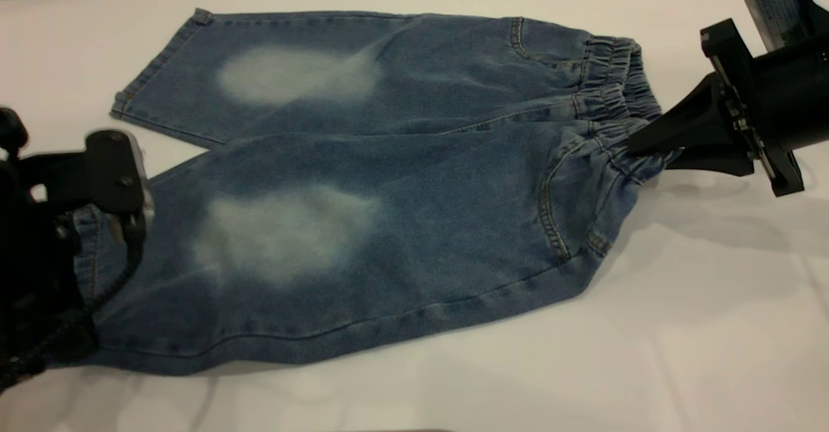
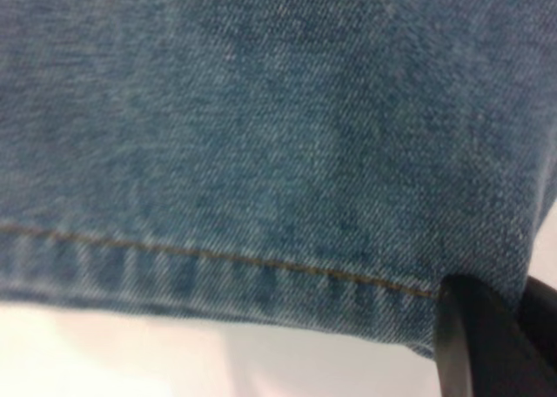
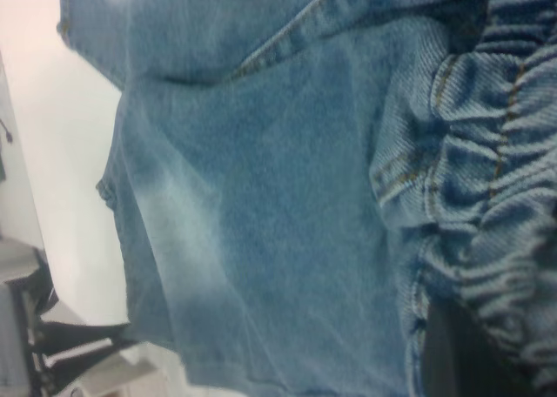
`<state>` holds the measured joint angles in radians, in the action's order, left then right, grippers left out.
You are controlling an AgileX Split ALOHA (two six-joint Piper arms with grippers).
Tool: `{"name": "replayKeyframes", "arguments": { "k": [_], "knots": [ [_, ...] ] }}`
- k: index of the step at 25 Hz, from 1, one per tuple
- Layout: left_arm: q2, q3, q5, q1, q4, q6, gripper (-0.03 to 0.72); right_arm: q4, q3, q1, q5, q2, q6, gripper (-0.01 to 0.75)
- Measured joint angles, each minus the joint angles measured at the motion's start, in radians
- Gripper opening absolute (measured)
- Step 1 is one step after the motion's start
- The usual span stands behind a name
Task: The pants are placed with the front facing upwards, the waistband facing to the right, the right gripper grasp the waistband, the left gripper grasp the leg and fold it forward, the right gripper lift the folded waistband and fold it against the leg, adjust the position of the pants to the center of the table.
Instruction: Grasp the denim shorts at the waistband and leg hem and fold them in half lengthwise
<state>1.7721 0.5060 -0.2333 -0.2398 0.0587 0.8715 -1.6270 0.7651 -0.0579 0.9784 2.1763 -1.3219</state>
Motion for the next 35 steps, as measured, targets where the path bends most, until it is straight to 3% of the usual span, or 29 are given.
{"name": "replayKeyframes", "arguments": {
  "k": [6,18,25,31,35],
  "knots": [
    [-0.186,-0.006,-0.082,0.0,-0.001,-0.069,0.041,0.086,-0.023,0.0,0.006,-0.026,0.063,0.071],
    [-0.564,-0.031,-0.26,0.0,-0.045,-0.2,0.045,0.127,-0.316,0.0,-0.086,-0.41,0.152,0.071],
    [-0.544,0.034,-0.143,0.0,-0.274,-0.448,0.046,0.063,-0.328,0.0,-0.147,-0.466,0.243,0.071],
    [-0.32,0.21,-0.025,0.0,-0.488,-0.685,0.046,-0.142,-0.328,0.0,-0.178,-0.458,0.323,0.071],
    [-0.137,0.373,0.032,0.0,-0.572,-0.799,0.048,-0.171,-0.298,0.0,-0.201,-0.406,0.453,0.072]
  ]
}}
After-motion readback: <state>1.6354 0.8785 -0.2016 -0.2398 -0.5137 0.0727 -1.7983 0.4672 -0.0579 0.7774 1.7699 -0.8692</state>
